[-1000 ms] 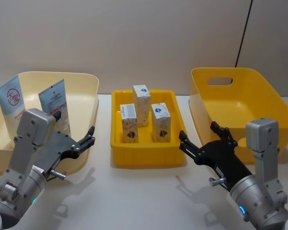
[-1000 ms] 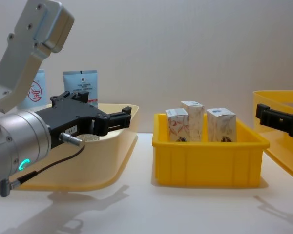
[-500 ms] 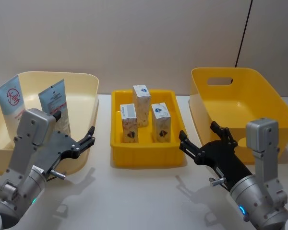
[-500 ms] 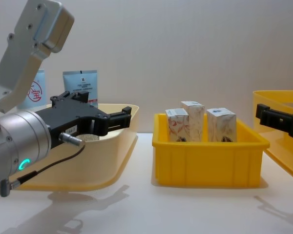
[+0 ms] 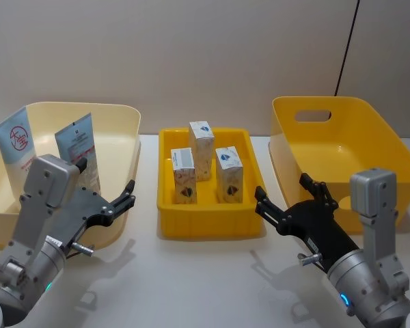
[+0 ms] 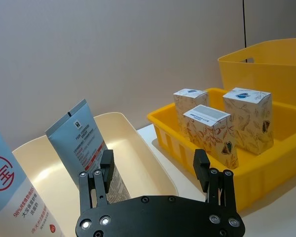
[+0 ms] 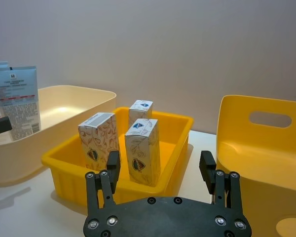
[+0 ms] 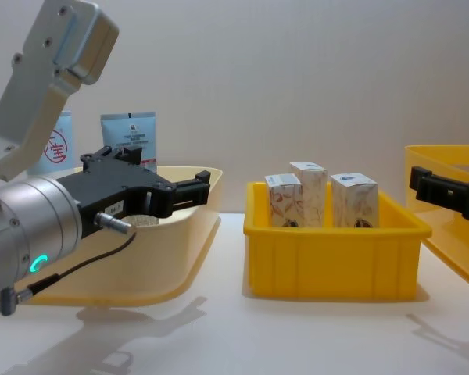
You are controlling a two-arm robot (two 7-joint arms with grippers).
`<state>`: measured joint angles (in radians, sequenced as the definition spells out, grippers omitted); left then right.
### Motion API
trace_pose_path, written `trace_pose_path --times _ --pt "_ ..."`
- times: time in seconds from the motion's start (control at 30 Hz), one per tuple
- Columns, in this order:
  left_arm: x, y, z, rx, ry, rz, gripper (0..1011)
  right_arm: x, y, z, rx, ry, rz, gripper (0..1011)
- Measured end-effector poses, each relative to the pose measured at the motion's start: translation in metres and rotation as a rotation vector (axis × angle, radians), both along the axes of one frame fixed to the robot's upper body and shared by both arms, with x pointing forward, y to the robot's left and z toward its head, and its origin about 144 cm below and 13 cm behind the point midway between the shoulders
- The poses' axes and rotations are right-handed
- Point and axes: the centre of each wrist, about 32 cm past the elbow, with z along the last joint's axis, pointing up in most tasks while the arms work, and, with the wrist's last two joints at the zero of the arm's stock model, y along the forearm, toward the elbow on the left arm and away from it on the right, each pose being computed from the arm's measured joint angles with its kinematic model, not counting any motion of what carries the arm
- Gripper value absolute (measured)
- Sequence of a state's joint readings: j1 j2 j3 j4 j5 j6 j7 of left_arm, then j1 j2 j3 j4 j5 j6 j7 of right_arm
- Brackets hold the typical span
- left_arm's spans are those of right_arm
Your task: Bimanual collaborative sorting of washing and personal care products
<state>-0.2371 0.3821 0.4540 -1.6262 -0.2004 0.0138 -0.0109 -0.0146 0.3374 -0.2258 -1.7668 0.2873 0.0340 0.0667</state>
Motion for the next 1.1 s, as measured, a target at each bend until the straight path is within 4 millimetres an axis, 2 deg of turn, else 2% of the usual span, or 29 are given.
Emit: trace_pose_path --times 0.63,1.1 --pt "0.0 0.004 0.0 -0.007 0.004 -0.007 1003 0.0 0.0 0.0 0.0 0.0 0.0 1001" --pt "0.0 0.016 0.006 -0.034 0.016 -0.005 1003 0.0 0.0 0.0 0.0 0.0 0.0 1001"
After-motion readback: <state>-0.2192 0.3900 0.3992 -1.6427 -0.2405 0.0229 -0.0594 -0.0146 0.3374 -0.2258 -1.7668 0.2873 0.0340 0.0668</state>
